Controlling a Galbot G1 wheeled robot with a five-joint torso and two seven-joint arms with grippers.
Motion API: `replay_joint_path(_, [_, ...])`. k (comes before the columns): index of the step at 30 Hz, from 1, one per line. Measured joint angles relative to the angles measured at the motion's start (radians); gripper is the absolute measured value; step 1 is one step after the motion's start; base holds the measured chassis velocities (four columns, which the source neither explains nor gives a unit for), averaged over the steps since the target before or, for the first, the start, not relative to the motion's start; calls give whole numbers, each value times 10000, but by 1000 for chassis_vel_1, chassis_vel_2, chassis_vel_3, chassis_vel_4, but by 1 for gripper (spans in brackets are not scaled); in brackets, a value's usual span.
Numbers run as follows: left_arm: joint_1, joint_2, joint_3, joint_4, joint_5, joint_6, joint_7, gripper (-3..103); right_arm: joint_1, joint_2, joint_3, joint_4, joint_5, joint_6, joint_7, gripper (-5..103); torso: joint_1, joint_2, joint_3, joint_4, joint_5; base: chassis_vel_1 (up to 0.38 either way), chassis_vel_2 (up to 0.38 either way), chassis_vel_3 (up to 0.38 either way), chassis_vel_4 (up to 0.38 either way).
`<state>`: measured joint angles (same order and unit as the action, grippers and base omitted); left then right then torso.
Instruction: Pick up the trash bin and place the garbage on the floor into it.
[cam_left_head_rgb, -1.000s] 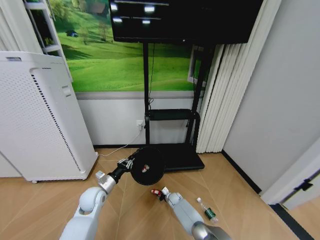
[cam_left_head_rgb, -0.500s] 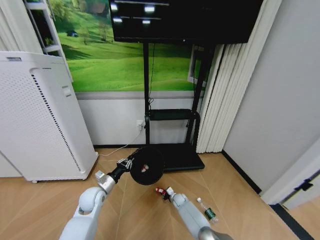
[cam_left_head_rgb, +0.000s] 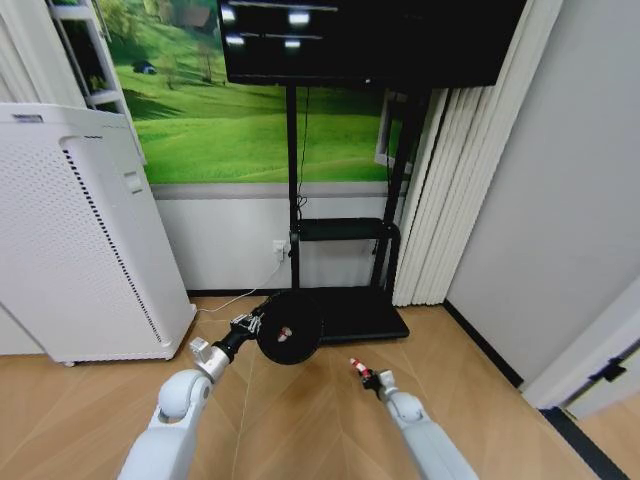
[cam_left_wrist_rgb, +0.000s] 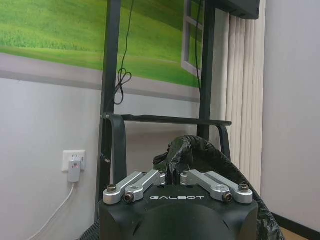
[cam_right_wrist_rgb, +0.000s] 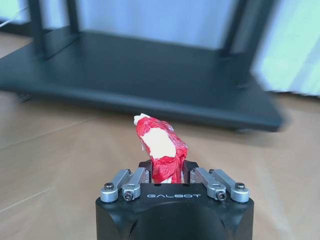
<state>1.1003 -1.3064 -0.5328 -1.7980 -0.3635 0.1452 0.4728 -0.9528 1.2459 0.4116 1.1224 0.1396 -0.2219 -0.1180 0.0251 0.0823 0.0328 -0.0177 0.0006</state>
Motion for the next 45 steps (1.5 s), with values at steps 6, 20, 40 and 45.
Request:
replay_joint_path(6, [-111,-57,143,285,72,6,-73,7,-1151,-1394,1751,1830,1225,-336,837,30,0,0,0,-4,-7,0,0,0,0])
replay_joint_path(20, [-393,-476,852,1108,132,66,-131,7,-3265,-1923,3149,6320,3465,-777,175,30,0,0,0,-4,-8,0,0,0,0])
replay_joint_path(40, [-974,-854,1880,1620,157,146,-199,7,-3001,-2958,569,9544,3325,-1312,-565,30,0,0,0,0,-7,0,0,0,0])
replay_joint_path(45, [-994,-893,2001,1533,210,150,-209,7,-2497,-3067,-322,9133,3067,-1370,-688,30,0,-1,1,1,-6,0,0,0,0])
